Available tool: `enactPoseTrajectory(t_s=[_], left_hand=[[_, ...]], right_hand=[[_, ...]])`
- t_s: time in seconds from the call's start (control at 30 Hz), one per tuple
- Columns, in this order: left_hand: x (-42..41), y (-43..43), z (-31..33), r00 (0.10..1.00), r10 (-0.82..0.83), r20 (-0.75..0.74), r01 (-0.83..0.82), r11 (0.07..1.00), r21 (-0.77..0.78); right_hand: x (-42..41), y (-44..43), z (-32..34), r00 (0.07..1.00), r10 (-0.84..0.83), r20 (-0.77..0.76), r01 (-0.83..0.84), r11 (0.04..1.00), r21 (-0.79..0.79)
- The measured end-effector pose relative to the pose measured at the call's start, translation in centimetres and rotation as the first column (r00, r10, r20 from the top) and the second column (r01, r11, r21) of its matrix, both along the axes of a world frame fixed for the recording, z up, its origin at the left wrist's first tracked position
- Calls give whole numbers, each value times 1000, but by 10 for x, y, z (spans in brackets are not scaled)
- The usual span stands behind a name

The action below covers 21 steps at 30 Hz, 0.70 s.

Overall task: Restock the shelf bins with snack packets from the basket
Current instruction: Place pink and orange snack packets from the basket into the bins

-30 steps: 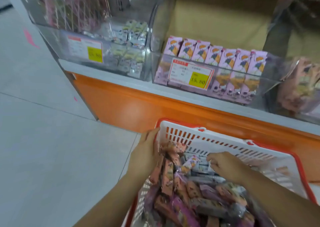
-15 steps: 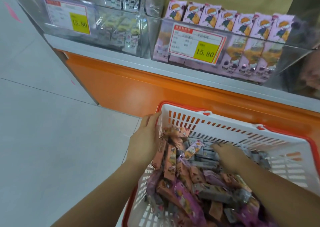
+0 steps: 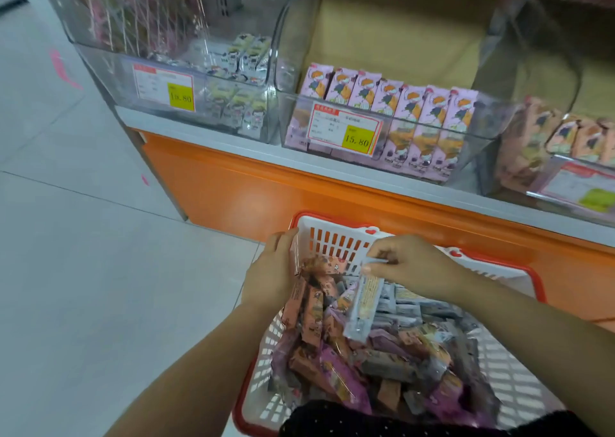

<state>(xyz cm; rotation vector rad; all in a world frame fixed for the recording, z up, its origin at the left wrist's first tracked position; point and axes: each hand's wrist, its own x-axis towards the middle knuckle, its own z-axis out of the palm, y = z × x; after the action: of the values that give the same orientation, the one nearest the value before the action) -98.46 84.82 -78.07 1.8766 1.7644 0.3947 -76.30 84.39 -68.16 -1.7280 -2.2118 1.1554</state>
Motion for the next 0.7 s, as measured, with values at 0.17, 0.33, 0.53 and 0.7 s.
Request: enactPoseTrajectory(t_s=[0.17,0.33,0.53,0.7], left_hand=[[-1,-4,40,993,-70,90,60,992,114],[-23,-25,137,709,17,705,206,951,-229],[-59,-53,187,473,195,859,252,905,-344],[-74,-74,193,583,94,807,0,993,-115]], right_hand=[[-15,-14,65,962,-92,-257,108,993,49],[-31,-15,104,875,-143,-464,192,979,61],[-47,-29,126,829,-102,-550,191,976,107],[-60,-40,135,812,-107,-573,133,991,5]])
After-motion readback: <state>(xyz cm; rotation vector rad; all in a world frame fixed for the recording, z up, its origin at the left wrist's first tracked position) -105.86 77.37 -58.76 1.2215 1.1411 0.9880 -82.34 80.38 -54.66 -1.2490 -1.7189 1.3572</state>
